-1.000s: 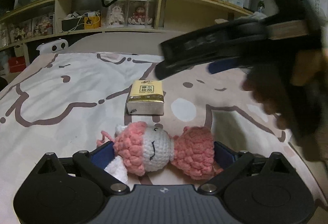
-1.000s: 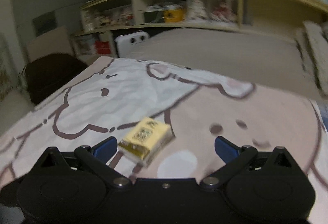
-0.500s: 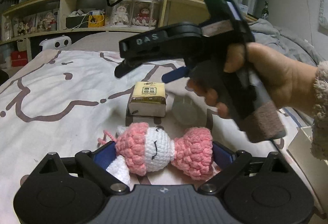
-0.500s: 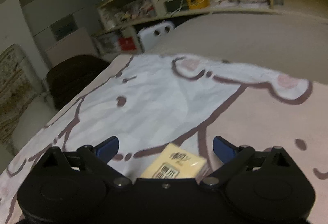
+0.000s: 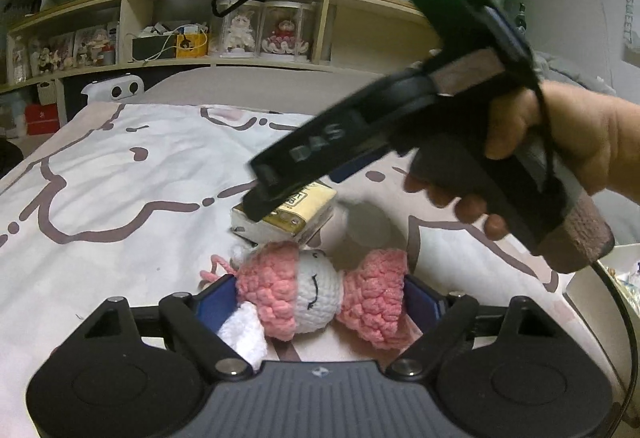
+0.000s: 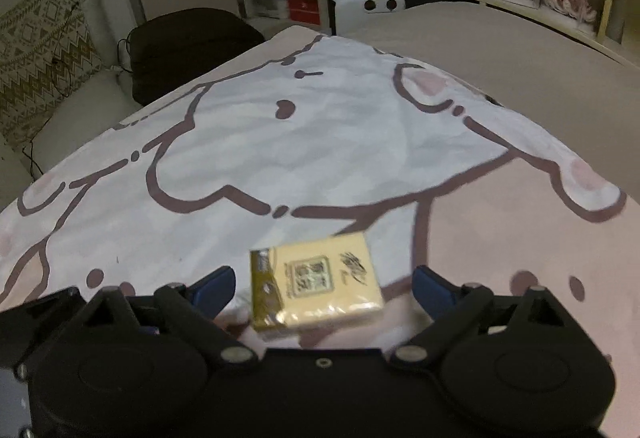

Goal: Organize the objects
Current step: 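Lower the left tool onto the pink crochet doll while the right tool approaches the yellow box, then grasp the pink crochet doll with the left tool while the right tool grasps the yellow tissue pack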

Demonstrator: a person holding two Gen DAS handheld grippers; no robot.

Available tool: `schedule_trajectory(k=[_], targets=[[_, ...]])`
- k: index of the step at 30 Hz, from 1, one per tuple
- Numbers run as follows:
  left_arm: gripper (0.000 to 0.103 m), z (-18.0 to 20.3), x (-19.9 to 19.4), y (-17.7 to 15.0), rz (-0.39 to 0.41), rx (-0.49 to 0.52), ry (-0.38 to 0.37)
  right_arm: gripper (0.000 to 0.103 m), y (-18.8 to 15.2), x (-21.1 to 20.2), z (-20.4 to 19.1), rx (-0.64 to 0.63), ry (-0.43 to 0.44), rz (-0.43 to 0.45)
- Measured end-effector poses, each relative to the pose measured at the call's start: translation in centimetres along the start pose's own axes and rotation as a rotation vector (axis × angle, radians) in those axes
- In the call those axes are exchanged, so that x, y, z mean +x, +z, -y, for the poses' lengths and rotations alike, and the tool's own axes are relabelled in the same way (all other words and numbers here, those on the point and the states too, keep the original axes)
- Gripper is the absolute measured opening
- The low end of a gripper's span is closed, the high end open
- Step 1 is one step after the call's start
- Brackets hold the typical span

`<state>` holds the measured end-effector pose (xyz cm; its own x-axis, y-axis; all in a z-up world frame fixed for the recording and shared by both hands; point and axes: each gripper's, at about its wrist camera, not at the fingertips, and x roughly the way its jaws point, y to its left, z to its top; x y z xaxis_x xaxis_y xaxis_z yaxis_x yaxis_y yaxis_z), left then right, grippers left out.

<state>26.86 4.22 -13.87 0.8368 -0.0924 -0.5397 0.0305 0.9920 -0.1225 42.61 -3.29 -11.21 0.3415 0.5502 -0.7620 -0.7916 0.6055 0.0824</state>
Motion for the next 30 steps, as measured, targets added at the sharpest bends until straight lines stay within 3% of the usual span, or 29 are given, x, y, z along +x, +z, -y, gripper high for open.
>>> schedule_trajectory(k=[4, 6, 18, 25, 30], targets=[[0.09, 0.1, 0.6, -0.2, -0.03, 0.017, -0.003, 0.089, 0.4, 1.6, -0.8, -0.046, -0.07, -0.062], [0.09, -0.1, 0.8, -0.3, -0.039, 0.009, -0.005, 0.076, 0.3, 2.2, -0.6, -0.025, -0.088, -0.094], [0.079, -0.4, 0.0, 0.1, -0.029, -0.014, -0.01, 0.075, -1.7, -1.2, 0.9, 0.157, -0.163, -0.007], [0.092, 0.7, 0.5, -0.4, -0.067, 0.052, 0.014, 0.075, -2.5, -4.1, 1.8, 0.239, -0.214, 0.036], [0.093, 0.8, 0.7, -0.7, -0.072, 0.062, 0.025, 0.075, -3.1, -4.8, 2.3, 0.277, -0.221, 0.048]])
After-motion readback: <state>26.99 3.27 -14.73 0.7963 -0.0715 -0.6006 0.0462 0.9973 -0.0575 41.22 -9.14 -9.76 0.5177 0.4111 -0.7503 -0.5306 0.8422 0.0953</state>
